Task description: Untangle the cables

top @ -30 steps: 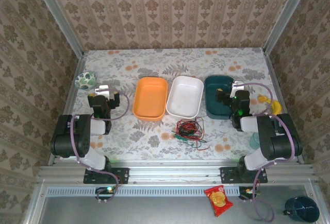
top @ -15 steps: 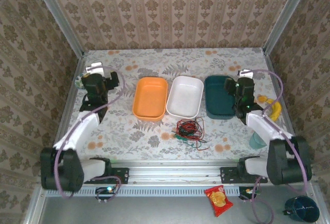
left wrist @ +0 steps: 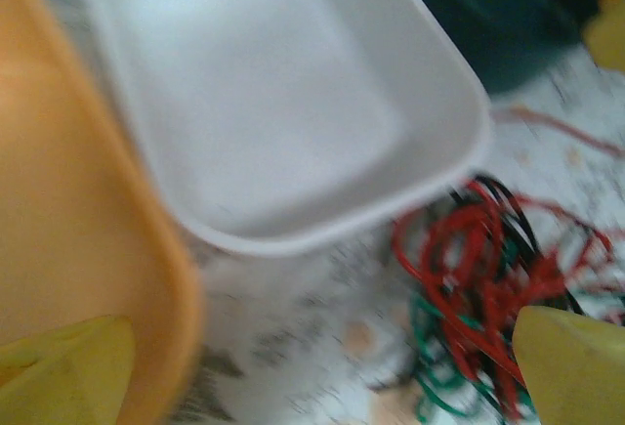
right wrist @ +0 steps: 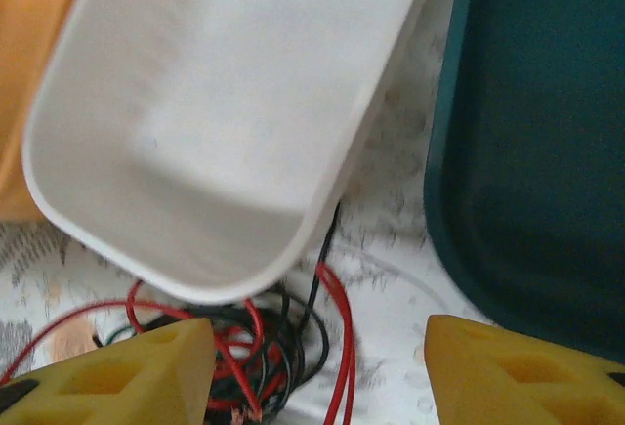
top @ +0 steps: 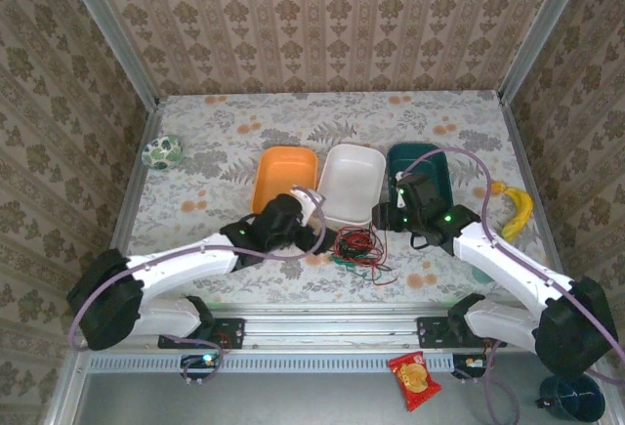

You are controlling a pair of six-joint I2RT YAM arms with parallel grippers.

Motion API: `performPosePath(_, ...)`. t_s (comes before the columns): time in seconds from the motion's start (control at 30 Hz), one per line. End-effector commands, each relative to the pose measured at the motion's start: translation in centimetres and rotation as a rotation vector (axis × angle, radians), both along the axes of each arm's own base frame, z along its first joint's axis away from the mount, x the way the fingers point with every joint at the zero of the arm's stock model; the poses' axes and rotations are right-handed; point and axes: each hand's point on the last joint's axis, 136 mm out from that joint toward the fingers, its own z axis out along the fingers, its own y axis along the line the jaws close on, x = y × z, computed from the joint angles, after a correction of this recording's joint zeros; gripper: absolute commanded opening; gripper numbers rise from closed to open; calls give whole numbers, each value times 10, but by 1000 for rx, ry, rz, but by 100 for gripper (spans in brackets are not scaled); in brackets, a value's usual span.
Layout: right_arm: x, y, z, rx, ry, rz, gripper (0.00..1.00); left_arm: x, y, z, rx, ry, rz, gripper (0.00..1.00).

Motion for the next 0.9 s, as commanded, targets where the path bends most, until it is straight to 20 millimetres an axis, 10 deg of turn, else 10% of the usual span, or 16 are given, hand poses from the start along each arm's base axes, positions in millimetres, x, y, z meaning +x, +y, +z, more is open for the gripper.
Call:
performPosePath(0.0,-28,3,-25,17,161,25,58,-24,-21,-6,64,43,-148,100)
performPosePath(0.1,-40,11,-40,50,233,51,51,-29,-29,-18,126,43,-198,100)
performPosePath(0.33,-48,17,-37,63,242,117,0,-19,-51,-34,160,35,-230,95)
performPosePath(0.87,-4,-15,124,43,-267,-15,0,-16,-42,-85,275,90,-188,69)
